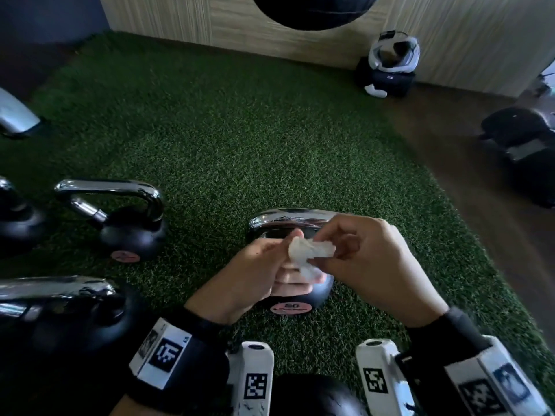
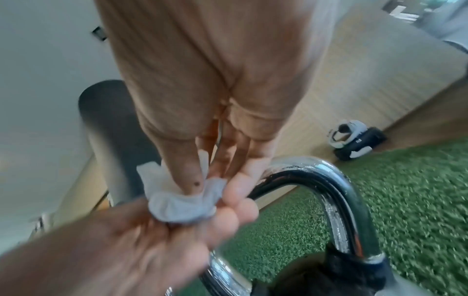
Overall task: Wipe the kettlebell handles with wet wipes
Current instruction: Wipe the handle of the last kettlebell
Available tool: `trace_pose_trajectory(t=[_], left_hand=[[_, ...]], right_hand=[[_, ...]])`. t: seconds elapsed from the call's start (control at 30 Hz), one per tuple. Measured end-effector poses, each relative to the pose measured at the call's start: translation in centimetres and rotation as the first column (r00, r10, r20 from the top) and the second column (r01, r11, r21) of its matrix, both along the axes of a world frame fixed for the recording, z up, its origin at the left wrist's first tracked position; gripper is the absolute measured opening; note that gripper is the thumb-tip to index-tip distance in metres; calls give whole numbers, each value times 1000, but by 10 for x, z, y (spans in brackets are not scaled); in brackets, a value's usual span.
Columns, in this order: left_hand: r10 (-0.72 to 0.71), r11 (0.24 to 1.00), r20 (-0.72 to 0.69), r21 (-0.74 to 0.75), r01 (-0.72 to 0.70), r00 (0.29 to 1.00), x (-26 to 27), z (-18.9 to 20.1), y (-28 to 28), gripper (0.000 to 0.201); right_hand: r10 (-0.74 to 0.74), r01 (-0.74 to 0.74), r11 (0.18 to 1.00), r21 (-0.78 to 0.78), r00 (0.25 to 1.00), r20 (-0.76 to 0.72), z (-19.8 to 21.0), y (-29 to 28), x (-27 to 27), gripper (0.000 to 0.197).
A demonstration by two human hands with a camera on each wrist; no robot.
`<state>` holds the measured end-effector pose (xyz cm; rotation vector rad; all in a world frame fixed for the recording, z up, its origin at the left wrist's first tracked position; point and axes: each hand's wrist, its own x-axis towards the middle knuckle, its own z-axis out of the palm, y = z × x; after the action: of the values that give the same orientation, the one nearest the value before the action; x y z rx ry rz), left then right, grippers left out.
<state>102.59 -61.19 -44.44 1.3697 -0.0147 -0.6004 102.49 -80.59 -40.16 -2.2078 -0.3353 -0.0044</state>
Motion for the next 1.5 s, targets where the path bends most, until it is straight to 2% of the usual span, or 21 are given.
trace_pose_trajectory(t=[0.07,0.17,0.23,0.3,0.37,0.4,0.47,0.5,0.53,0.57,0.63,0.7,0.77,0.83,0.93,1.07,1.13,1.27,1.33,1.43,1.5], left_hand=[[49,995,-7,-84,-50,999,0,5,1,59],[24,998,162,-57,-15,986,-2,6,0,42],[67,998,254,-16,-65,965,-2,4,0,41],[158,986,332,4,-169,930,-3,1,3,47],[216,946,514,99,-308,830,-4,4,8,49],[236,899,615,156,-409,752,-4,9,9,46],[236,759,799,204,-618,553,-3,21,8,43],[192,711,864,204,-672,466,1,26,4,42],[115,686,903,229,-691,414,6,30,-3,42],[22,671,915,286,-684,404,12,31,-10,42],[-149,647,874,440,-623,462,21,26,-26,45],[-252,591,826,543,-596,504,24,16,-42,46],[-291,546,816,570,-613,500,20,3,-47,46],[-243,538,828,549,-640,506,18,-3,-37,47],[-98,524,818,526,-669,567,18,-4,-12,40],[-153,507,826,537,-674,543,16,-3,-13,39],[-129,523,832,519,-676,539,15,-7,-16,39],[135,513,828,411,-753,544,25,-16,5,19],[140,522,820,415,-745,555,27,-19,14,18],[81,563,847,397,-725,526,19,-22,11,28],[145,556,834,376,-741,532,19,-33,14,28]], right_hand=[[-45,45,999,1,994,98,0,7,1,26],[-74,75,997,3,973,218,-2,14,3,25],[-66,60,997,44,987,149,-2,9,5,29],[6,-1,996,93,998,-56,0,-3,8,40],[-20,41,992,122,985,-173,-5,-19,12,40],[-124,147,980,132,978,-167,-12,-27,15,34],[-378,391,916,85,916,-134,-33,-44,22,27],[-417,433,899,66,892,-177,-43,-49,26,30],[-374,406,912,67,886,-276,-53,-50,29,37],[-276,328,941,81,884,-377,-61,-47,33,45],[-124,218,966,141,864,-487,-78,-36,43,53],[-168,272,946,176,877,-450,-94,-27,50,48],[-270,345,926,152,888,-371,-103,-21,53,45],[-299,379,905,191,889,-347,-108,-19,53,33],[-284,380,891,249,894,-348,-115,-19,52,31],[-275,385,863,327,901,-334,-121,-17,50,24],[-269,374,863,340,910,-316,-127,-18,49,21],[-208,301,891,341,937,-282,-131,-22,45,20],[-208,293,897,330,940,-271,-134,-24,46,25],[-232,306,907,291,937,-263,-142,-26,48,52],[-231,307,906,291,935,-268,-145,-26,48,57]])
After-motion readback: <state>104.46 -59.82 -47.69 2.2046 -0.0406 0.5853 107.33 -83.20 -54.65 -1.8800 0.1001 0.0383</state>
